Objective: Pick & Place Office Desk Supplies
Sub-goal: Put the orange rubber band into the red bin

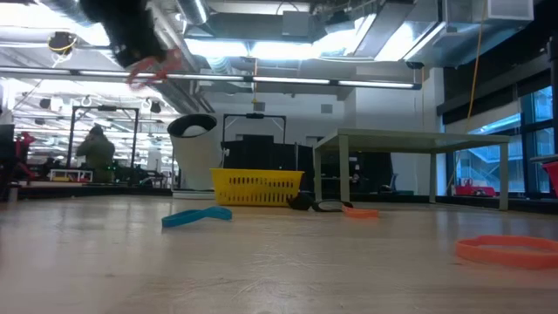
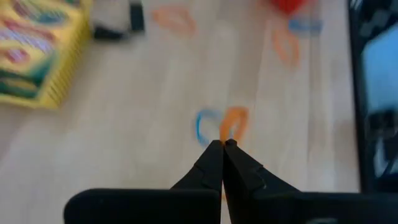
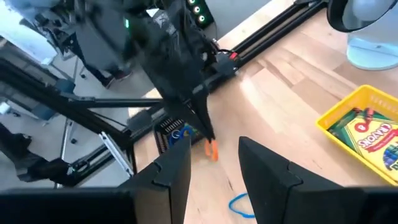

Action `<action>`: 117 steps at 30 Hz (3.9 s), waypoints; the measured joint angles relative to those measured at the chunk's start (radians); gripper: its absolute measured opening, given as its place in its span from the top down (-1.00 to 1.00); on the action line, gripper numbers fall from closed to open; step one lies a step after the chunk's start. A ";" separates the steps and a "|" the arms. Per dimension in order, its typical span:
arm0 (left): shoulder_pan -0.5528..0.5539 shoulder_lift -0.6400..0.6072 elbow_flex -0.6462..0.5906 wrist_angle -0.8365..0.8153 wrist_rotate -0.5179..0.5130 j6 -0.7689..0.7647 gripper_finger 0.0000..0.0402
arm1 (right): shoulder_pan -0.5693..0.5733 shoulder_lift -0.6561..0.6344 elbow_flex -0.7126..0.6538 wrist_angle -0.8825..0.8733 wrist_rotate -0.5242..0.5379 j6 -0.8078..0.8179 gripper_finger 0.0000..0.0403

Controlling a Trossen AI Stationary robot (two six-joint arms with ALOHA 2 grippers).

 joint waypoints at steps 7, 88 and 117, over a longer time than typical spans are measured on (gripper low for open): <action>0.101 -0.122 0.000 0.168 -0.026 0.053 0.99 | 0.003 0.000 0.000 0.062 0.066 0.021 0.32; 0.267 -0.149 0.002 0.583 0.082 0.159 0.26 | -0.046 0.070 -0.001 0.167 -0.030 0.006 1.00; 0.156 0.151 0.002 0.196 0.350 0.205 0.29 | 0.490 -0.093 -0.385 -0.466 -0.267 0.831 1.00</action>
